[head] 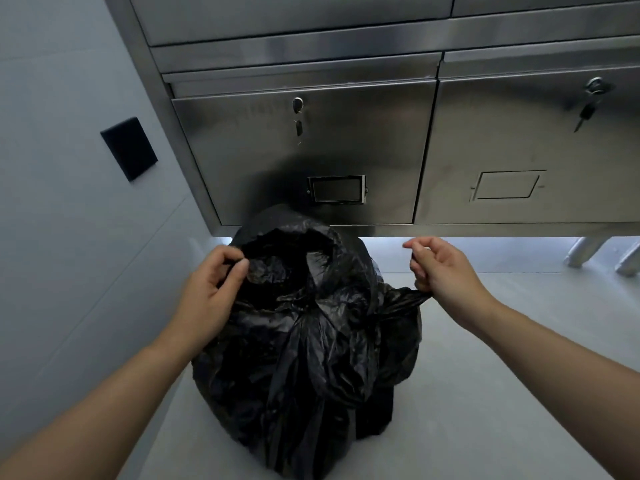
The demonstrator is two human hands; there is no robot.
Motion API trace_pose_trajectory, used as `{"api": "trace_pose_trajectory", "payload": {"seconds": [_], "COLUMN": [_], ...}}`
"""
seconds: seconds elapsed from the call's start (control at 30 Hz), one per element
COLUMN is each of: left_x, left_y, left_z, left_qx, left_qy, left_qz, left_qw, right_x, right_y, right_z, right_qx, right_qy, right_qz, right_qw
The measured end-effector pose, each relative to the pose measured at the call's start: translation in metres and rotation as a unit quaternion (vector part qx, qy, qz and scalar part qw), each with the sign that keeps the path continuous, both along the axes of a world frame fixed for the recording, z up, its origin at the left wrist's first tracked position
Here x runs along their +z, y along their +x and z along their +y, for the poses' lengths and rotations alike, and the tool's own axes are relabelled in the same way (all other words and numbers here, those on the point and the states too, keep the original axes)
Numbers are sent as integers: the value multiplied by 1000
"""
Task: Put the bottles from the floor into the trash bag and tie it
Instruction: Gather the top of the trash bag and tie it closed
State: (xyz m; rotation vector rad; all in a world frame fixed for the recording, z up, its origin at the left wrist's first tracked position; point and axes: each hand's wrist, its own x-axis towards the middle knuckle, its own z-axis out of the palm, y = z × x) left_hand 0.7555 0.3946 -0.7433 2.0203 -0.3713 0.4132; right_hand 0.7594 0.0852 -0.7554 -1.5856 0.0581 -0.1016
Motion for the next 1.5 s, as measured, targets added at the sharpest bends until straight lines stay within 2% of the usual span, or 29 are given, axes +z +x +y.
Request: {"api": "trace_pose_trajectory", "payload": {"seconds": [0.1, 0.17, 0.23, 0.33, 0.43, 0.5, 0.57, 0.7, 0.77, 0.83, 0.93, 1.0, 1.1, 1.17, 1.23, 1.37, 1.43, 1.5], "left_x": [14, 17, 14, 2, -8, -12, -14, -14, -20, -36, -65, -71, -71, -76, -91, -136, -155, -163], "left_y": [2, 2, 1, -2, -7, -11, -13, -15, -19, -29, -45, -48, -49, -56, -69, -100, -112, -118], "left_z": [-18, -30, -37, -37, -30, -21, -10, 14, 20, 19, 14, 16, 24, 29, 34, 46, 53, 56], "left_qx": [-6, -28, -47, -74, -69, -42, -15, 8, 30, 65, 89, 69, 50, 57, 67, 42, -16, -55], "left_qy": [-49, -41, -39, -16, 77, 108, 101, 124, 127, 137, 126, 100, 47, 9, 5, 85, 157, 177], "left_qz": [-19, -20, 3, 38, 17, 1, -8, -59, -45, -5, 81, 104, 107, 105, 116, 188, 232, 274], "left_qw": [999, 999, 998, 996, 994, 993, 995, 991, 990, 988, 985, 987, 992, 993, 991, 978, 960, 944], "right_x": [11, 19, 26, 25, 16, 13, 11, 6, -4, -18, -46, -57, -58, -59, -68, -108, -123, -131], "right_y": [-1, -2, -3, -6, -11, -14, -15, -15, -12, -13, -16, -17, -18, -24, -34, -49, -53, -56], "right_z": [17, 29, 40, 50, 53, 55, 59, 82, 95, 108, 119, 122, 133, 141, 148, 137, 129, 125], "right_qx": [28, 63, 96, 161, 195, 178, 155, 139, 129, 112, 83, 60, 37, 67, 148, 287, 323, 354], "right_qy": [79, 133, 142, 104, 32, -1, -35, -117, -180, -212, -202, -190, -130, -138, -208, -427, -472, -489], "right_qz": [1, 8, 14, 7, -17, -41, -80, -148, -154, -123, -25, 8, 22, -22, -69, -92, -83, -75], "right_qw": [996, 989, 985, 981, 980, 983, 984, 972, 963, 963, 976, 980, 991, 988, 964, 852, 816, 794]}}
